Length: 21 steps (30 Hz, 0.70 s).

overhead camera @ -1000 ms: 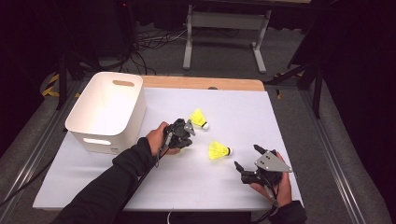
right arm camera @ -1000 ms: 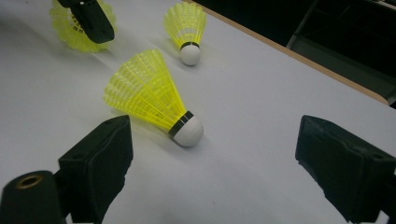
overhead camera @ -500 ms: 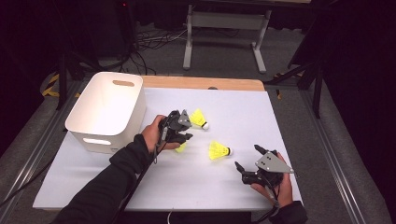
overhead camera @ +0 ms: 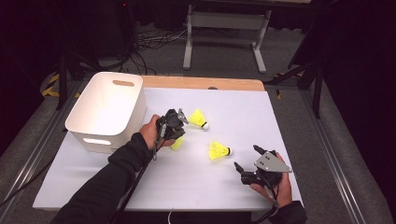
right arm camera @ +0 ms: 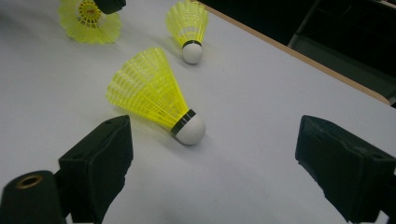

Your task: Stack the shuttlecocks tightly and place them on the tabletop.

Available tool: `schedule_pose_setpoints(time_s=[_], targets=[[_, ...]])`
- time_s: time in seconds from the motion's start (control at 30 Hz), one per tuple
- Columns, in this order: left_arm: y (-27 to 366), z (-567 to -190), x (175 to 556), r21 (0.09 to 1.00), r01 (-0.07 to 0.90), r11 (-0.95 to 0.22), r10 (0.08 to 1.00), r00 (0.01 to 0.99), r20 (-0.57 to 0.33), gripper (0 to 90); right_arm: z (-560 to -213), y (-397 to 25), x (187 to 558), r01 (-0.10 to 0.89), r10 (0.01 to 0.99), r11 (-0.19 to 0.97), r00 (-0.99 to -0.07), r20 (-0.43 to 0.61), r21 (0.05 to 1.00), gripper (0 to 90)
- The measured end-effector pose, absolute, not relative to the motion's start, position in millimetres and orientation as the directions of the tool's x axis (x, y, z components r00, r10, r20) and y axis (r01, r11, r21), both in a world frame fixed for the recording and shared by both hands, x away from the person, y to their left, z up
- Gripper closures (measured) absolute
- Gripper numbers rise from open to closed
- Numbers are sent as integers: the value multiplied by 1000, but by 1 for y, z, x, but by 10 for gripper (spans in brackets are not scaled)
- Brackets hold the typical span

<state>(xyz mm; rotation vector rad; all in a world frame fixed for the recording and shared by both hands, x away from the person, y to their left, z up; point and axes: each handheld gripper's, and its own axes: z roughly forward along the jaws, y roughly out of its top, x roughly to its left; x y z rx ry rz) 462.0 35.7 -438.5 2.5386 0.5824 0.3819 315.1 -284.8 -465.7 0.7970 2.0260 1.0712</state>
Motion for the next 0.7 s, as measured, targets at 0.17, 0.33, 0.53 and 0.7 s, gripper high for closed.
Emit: schedule_pose_setpoints(time_s=[0.17,0.33,0.53,0.7], targets=[[28,-437,469,518,354,-779,489,860,147,898,-466,-285,315,197,770,470,-568,-290,860,122],[26,-434,473,519,414,-748,535,839,102,899,-466,-286,316,197,769,473,-568,-293,859,122],[29,-428,464,540,430,-724,552,830,79,899,-466,-287,315,197,769,471,-570,-291,860,122],[27,-429,466,543,413,-732,541,835,94,891,-466,-286,315,197,764,480,-572,-297,855,122]])
